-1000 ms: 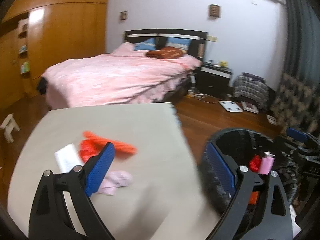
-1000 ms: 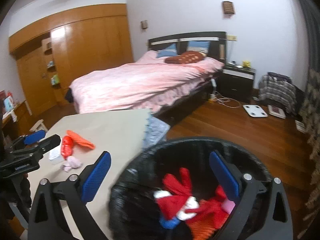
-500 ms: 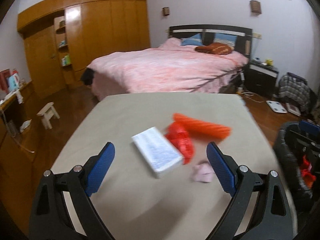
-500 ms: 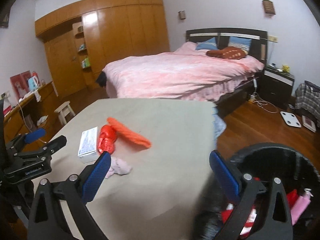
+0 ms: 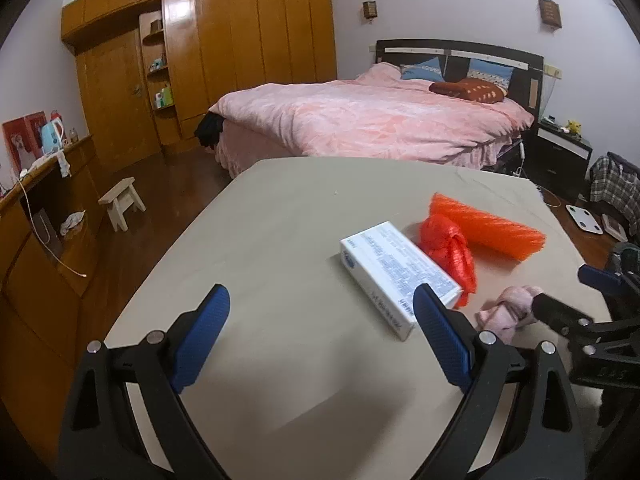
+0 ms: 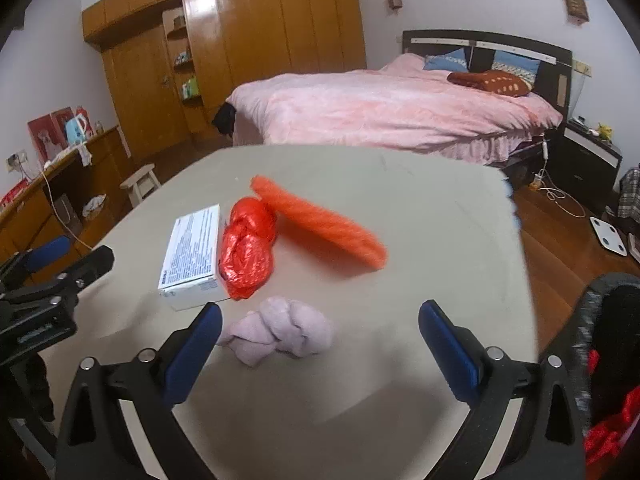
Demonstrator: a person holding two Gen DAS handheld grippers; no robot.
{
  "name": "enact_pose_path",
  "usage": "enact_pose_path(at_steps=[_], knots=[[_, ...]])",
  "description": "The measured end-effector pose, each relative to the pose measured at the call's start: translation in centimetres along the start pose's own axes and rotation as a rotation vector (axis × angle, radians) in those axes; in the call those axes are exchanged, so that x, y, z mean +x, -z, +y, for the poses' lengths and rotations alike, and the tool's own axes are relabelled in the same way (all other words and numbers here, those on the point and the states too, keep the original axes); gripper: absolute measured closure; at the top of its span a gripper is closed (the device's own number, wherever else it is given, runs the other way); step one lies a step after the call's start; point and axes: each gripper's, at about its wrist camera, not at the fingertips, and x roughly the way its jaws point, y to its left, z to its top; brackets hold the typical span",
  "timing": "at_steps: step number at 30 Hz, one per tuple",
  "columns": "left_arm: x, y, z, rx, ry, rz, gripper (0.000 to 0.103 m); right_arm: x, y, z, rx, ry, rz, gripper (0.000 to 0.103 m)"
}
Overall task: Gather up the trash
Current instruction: 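Grasp the pink cloth with the right gripper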
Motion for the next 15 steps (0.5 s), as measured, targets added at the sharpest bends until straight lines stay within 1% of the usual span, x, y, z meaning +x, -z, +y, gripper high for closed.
enact_pose_path(at_steps=[2,6,9,11,13,15], knots=[[0.3,0.2,0.4,-0.006,-0.001,0.005,0.013,0.9,-0.2,0.4,-0.002,-0.008,0.032,0.006],[0.7,0.4,1.0,-0.020,-0.001,0.011,0.013,1.7,-0.4,1.1,-0.020,-0.013,0.060,0.007],[1.0,0.3,1.2,-0.031,0.007,0.015,0.013,2.5,-0.1,1.6,-0.039,-0.013,0.106,0.012],[1.2,0.4,1.0,-0.030,0.012,0.016,0.013,2.7,-0.1,1.6,-0.038,-0.017,0.125,0.017],[1.4,0.4,0.8,-0.033,0.023,0.022,0.013,3.0,0.1,1.5,-0.034,-0.030,0.151,0.030],[1.7,0.4,0.4,-0.033,0.033,0.026,0.013,3.3,0.3,1.4,-0.032,-0.051,0.173,0.040]])
